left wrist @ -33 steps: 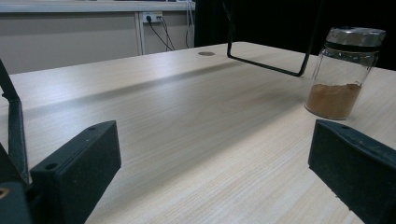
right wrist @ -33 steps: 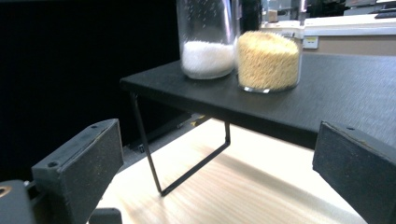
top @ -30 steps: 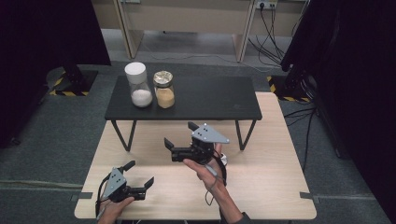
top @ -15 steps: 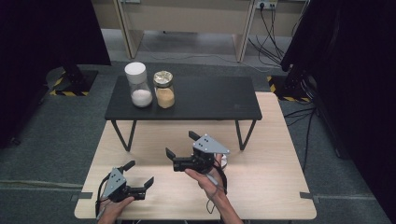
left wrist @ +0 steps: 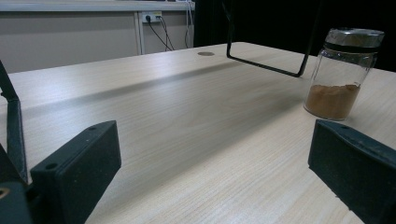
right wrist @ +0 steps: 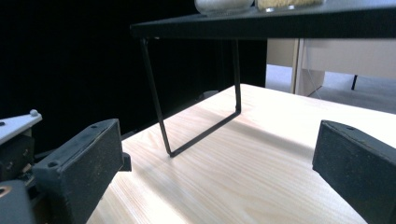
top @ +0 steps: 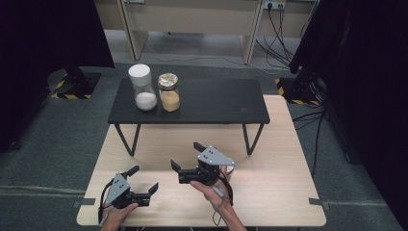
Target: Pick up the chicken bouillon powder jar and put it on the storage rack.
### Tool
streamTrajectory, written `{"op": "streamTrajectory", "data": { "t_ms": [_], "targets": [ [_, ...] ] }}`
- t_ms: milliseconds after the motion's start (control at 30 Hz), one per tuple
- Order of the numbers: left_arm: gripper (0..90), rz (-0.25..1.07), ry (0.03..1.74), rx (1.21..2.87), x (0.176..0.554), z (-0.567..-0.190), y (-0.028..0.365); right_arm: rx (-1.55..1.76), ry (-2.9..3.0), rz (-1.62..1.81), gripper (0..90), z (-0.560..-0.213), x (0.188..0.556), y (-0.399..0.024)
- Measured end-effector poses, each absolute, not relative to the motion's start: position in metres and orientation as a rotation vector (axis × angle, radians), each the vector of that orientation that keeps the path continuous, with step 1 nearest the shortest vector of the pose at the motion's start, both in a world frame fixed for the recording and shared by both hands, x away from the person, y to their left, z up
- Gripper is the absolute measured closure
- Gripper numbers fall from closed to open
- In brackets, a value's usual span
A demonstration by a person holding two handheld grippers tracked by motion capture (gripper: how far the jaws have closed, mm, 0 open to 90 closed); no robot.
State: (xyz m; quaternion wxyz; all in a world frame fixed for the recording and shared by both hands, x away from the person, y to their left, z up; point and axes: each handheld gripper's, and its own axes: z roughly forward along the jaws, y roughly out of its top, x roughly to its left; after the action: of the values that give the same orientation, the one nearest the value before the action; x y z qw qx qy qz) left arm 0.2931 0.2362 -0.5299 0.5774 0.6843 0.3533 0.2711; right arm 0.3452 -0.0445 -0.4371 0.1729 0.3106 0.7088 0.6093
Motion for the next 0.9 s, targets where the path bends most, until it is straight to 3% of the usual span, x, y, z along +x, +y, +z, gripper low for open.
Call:
{"op": "streamTrajectory", "data": {
  "t_ms": [900],
  "targets": [
    [2.0,0.634,0.828,1.601,0.293,-0.530,0.236,0.885,2.066,1.688,2.0,-0.477,0.332,-0.044]
  ]
}}
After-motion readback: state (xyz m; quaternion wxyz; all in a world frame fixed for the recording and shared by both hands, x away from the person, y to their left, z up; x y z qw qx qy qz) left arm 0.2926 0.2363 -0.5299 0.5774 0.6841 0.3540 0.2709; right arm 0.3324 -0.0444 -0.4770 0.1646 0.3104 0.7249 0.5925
